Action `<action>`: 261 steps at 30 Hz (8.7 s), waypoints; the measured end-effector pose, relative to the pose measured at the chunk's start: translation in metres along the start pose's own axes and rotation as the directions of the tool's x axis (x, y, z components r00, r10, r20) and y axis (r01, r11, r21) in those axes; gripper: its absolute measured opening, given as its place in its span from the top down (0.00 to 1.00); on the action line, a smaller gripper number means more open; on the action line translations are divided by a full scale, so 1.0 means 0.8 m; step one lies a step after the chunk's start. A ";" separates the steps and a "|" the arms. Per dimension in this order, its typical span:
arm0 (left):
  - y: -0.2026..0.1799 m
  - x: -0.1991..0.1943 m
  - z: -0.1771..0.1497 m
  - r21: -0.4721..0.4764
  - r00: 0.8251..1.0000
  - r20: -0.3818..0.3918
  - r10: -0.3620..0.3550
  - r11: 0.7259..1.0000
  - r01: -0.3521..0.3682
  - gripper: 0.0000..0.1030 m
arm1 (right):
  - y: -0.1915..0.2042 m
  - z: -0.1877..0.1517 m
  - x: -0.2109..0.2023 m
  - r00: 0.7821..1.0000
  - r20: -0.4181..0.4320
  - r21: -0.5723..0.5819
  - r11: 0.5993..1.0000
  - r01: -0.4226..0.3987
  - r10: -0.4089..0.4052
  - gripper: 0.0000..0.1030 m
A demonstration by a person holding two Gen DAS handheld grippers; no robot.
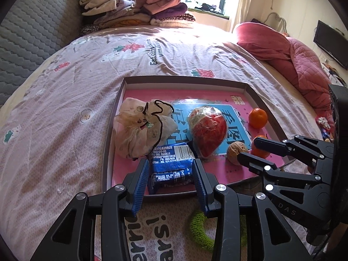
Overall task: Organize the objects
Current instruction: 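Open both tools to release the mesh bag and walnut in the tray, then withdraw both tools from the tray toward the green ring and wrapped egg, then move the left tool to the green fuzzy ring while the right tool approaches the wrapped toy egg, then grasp the green fuzzy ring with the left tool while the right tool grasps the wrapped egg, then carry and lower the green ring and wrapped egg into the tray with both tools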
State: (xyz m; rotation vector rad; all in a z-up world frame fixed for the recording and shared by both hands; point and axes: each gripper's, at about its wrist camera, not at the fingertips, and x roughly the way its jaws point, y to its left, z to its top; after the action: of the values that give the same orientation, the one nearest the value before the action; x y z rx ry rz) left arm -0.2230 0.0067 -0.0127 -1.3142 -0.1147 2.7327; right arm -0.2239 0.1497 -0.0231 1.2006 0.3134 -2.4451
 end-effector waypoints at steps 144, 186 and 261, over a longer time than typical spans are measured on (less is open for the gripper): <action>-0.037 -0.047 -0.096 0.013 0.999 -0.048 0.005 1.000 -0.004 0.42 | 0.012 -0.117 -0.075 0.995 0.095 0.034 0.999 0.036 -0.039 0.43; -0.034 0.007 -0.074 0.007 0.995 -0.102 0.013 1.000 -0.012 0.87 | 0.007 -0.097 -0.047 0.985 0.154 0.013 0.997 -0.078 0.075 0.45; 0.002 0.035 0.032 -0.028 0.991 -0.005 0.135 0.990 -0.135 0.87 | -0.078 -0.025 -0.023 0.989 0.147 0.117 0.993 0.012 -0.030 0.47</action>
State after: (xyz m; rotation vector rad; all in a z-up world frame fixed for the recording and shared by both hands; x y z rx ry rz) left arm -0.2602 0.0081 -0.0183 -1.3822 -0.0660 2.8503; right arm -0.2272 0.2180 -0.0191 1.0568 0.1436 -2.5846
